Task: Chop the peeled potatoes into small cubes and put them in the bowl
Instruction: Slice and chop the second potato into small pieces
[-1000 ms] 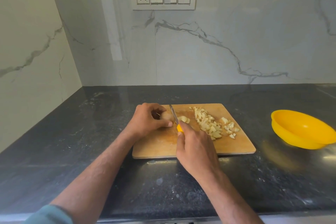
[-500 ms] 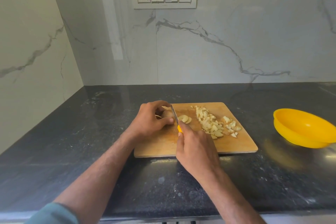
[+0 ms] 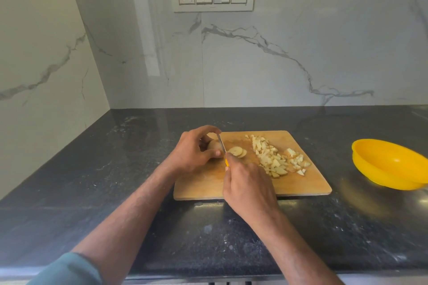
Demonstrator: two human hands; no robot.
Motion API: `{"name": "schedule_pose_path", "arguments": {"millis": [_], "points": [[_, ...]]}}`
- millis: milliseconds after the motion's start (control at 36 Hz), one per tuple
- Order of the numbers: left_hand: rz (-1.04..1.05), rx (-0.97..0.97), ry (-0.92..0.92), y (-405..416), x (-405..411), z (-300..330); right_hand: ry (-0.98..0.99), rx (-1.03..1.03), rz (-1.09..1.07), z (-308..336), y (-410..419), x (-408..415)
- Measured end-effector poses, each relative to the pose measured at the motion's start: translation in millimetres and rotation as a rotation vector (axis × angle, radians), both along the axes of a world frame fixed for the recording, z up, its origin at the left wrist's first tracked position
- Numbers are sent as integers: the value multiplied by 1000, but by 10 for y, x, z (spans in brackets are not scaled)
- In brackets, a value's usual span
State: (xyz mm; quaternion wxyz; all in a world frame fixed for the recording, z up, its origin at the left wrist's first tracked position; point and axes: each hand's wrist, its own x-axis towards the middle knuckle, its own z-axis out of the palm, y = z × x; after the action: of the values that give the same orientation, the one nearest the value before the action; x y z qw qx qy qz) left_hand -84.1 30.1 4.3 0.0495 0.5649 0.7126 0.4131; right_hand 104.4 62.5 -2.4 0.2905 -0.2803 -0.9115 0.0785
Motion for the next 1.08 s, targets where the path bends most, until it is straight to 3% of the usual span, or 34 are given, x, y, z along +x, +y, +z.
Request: {"name": "schedule_pose_path", "arguments": {"millis": [1083], "points": [[22,-47,2,13,40,2,-216,-87,9,118,111,-46]]}}
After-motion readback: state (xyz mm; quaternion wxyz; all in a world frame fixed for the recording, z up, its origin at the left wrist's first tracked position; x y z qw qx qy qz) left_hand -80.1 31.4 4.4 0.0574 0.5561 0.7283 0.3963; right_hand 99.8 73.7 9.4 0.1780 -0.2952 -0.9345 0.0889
